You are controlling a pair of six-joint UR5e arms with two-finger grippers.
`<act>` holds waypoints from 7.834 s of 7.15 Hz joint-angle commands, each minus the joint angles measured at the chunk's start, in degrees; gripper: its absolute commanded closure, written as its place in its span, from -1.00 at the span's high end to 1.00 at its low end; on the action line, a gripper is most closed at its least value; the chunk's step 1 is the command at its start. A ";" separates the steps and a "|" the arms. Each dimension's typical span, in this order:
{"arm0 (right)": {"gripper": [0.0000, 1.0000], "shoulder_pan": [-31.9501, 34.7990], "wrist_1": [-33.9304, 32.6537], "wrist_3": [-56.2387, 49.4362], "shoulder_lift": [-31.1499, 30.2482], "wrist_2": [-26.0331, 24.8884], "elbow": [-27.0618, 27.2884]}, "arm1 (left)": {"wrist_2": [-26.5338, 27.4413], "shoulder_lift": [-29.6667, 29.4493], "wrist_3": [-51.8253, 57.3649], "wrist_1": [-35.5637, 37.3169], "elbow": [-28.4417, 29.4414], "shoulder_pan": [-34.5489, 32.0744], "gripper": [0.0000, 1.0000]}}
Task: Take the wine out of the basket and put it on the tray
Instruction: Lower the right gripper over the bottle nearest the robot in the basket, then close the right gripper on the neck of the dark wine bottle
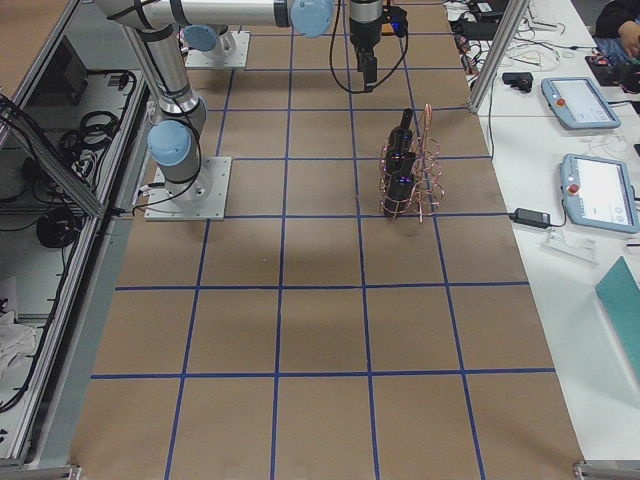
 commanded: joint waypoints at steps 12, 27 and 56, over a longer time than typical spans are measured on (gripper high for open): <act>0.78 -5.20 -16.83 -9.56 14.53 0.03 0.58 | 0.06 0.09 0.00 0.00 0.00 0.00 1.00; 0.70 -5.20 -16.28 -10.00 14.00 -0.68 -0.12 | 0.06 0.26 0.00 0.00 0.00 0.00 1.00; -1.00 -6.43 -8.52 -6.93 6.91 2.13 -2.23 | 0.06 0.27 0.00 -0.09 0.00 0.00 1.00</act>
